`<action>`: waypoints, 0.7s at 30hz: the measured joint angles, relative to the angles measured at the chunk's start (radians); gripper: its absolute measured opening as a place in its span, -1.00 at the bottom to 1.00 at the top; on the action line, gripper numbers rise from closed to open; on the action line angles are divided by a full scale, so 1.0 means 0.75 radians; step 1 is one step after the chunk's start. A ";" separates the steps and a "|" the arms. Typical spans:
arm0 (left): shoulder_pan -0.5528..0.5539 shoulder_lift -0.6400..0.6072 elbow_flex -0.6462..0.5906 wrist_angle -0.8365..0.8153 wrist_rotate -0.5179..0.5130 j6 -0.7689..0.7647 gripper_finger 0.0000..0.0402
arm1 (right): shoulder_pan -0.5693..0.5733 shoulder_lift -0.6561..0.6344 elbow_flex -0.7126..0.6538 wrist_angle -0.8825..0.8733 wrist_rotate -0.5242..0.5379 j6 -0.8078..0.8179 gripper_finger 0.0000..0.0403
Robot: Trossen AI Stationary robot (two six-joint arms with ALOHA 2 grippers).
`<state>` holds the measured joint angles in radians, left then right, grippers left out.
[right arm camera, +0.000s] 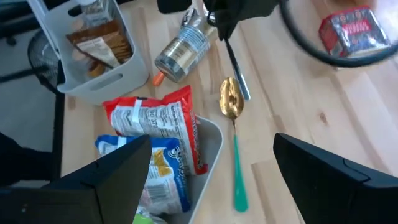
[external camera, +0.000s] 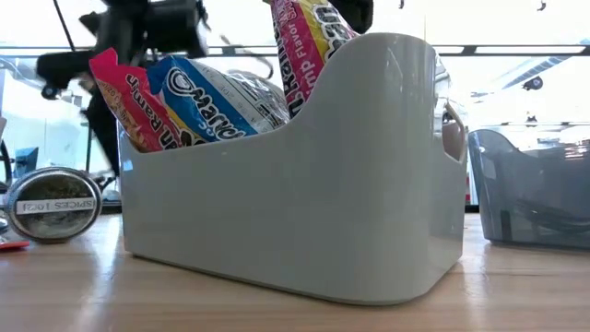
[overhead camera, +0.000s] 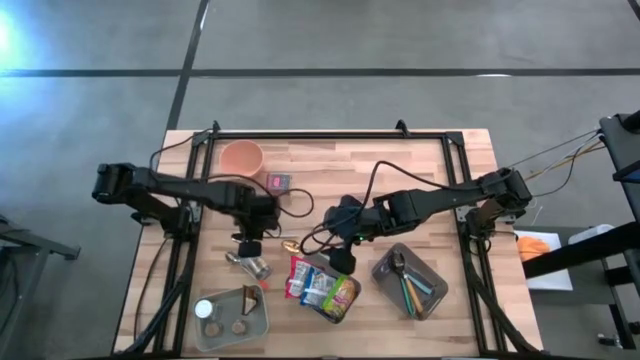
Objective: Pick & Place Food Item
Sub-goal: Put the silver spoon into the black bin
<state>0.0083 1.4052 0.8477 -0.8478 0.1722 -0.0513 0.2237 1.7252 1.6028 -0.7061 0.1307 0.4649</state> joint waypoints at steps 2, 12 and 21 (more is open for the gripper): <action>0.000 0.000 0.062 -0.029 0.015 -0.007 -1.00 | 0.002 0.000 0.003 -0.005 0.005 -0.034 0.66; 0.093 -0.003 0.294 -0.116 0.327 -0.130 -1.00 | 0.017 0.000 0.085 -0.026 0.252 -0.483 0.66; 0.194 -0.003 0.386 0.210 0.684 -0.397 -1.00 | 0.116 0.000 0.197 -0.021 0.566 -0.957 0.66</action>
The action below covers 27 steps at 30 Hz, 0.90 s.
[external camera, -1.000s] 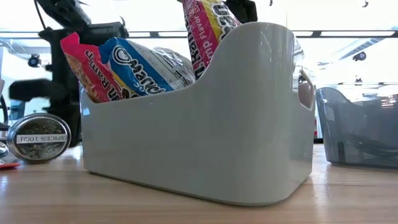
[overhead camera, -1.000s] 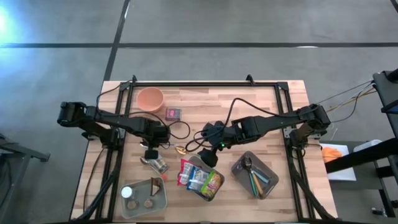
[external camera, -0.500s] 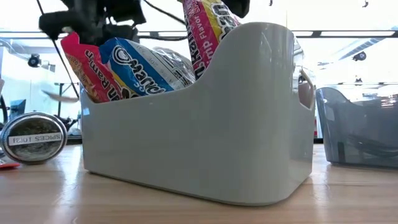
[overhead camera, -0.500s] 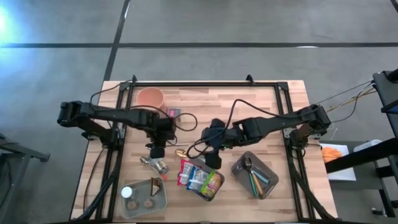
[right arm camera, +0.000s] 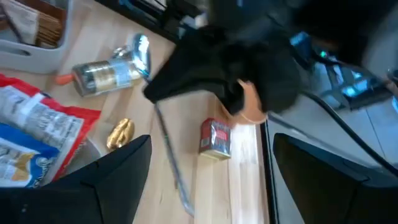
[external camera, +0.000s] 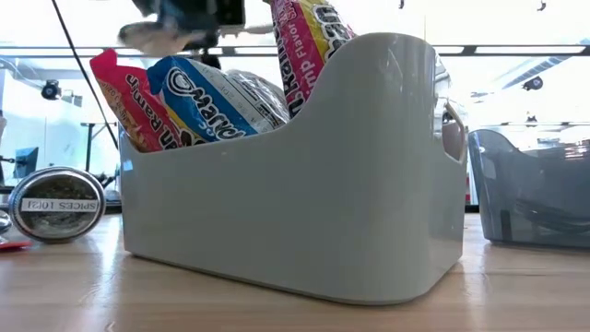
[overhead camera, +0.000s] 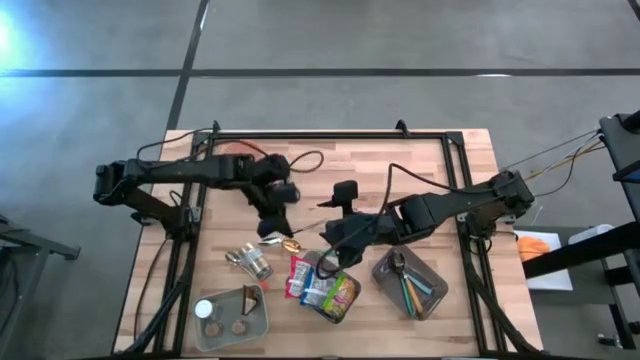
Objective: Pick & Place Food Item
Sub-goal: Put the silver spoon into the black bin
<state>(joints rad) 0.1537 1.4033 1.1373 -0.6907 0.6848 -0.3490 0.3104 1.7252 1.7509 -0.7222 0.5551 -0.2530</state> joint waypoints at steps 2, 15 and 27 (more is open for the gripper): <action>0.018 0.000 0.004 0.101 0.077 -0.076 -1.00 | 0.003 0.000 0.011 -0.001 -0.014 -0.021 0.66; 0.032 -0.001 0.013 0.268 0.285 -0.318 -1.00 | -0.003 0.015 0.014 -0.051 -0.183 -0.037 0.66; 0.026 -0.002 0.014 0.280 0.345 -0.340 -1.00 | -0.019 0.018 0.013 -0.079 -0.194 -0.088 0.48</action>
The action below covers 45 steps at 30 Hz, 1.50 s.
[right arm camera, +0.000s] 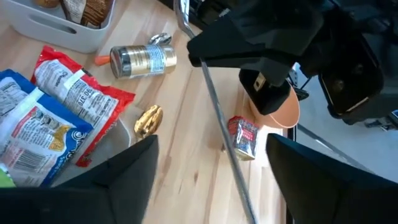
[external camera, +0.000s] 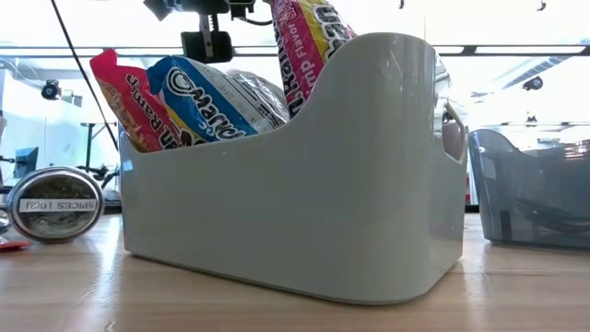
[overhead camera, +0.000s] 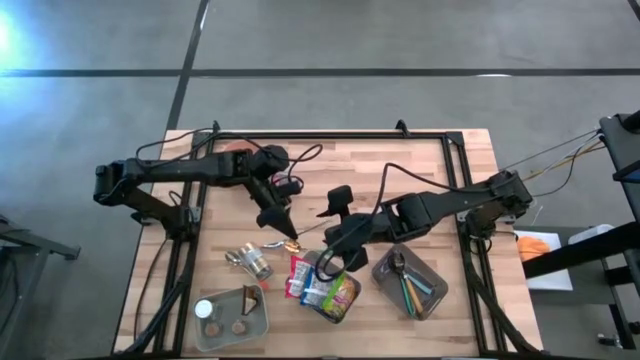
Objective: Pick & Place Food Item
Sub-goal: Put the silver spoon into the black bin
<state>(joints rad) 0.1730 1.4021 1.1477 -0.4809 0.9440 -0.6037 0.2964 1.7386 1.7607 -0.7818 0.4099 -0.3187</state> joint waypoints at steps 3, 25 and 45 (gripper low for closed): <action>0.001 0.000 0.000 0.002 0.000 0.000 -1.00 | -0.006 0.000 0.000 0.000 0.000 0.001 0.25; 0.000 0.000 -0.001 0.053 0.065 -0.049 -1.00 | -0.034 0.000 -0.001 0.001 0.015 -0.061 -0.71; 0.008 0.000 -0.002 0.078 0.064 -0.046 -0.76 | -0.031 0.002 -0.003 -0.025 0.009 0.056 -0.94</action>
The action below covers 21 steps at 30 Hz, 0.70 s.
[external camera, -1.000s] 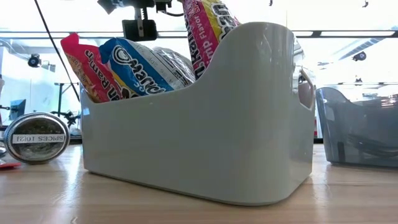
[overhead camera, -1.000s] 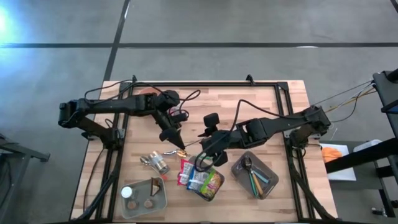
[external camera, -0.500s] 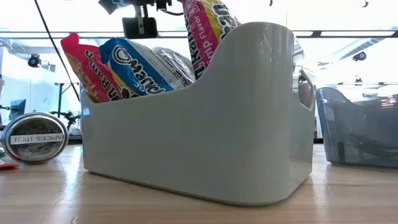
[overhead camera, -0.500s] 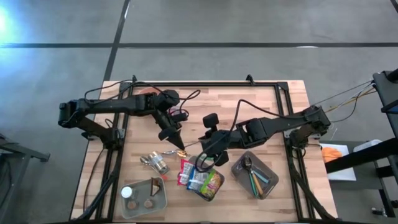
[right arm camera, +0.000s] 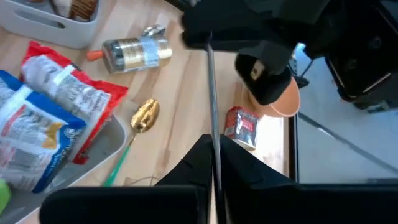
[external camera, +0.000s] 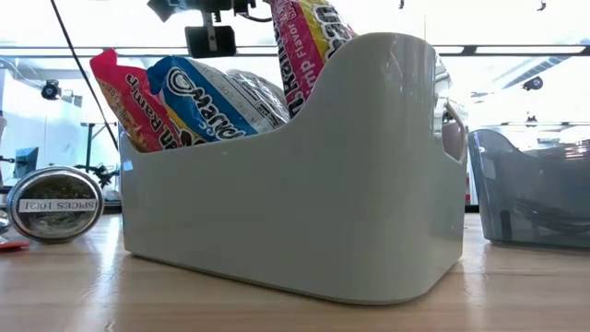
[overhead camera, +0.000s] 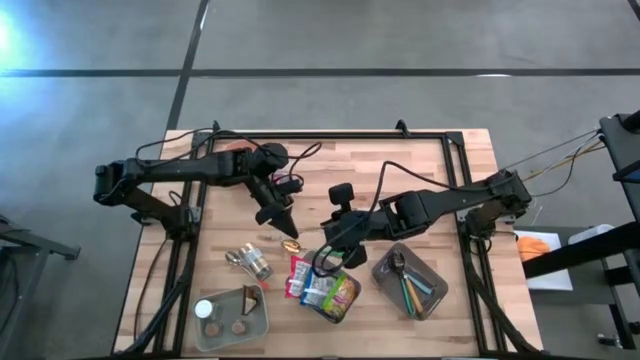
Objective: Pick & Place Food Item
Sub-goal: Put the silver spoon into the black bin
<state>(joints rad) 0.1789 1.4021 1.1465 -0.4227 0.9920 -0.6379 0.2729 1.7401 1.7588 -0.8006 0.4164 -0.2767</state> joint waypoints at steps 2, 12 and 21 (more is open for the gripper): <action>0.000 0.001 -0.001 0.021 -0.007 -0.003 -0.62 | -0.002 0.000 0.000 -0.015 0.002 0.022 -0.95; 0.015 0.001 -0.001 0.202 -0.029 -0.073 0.02 | -0.002 -0.002 0.001 -0.050 -0.076 0.152 -0.95; 0.118 -0.017 -0.001 0.301 -0.081 -0.137 0.19 | 0.035 -0.005 0.001 -0.216 -0.108 0.588 -0.95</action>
<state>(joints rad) 0.2678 1.3892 1.1461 -0.1970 0.9315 -0.7403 0.2990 1.7360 1.7596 -0.9626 0.3351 0.1643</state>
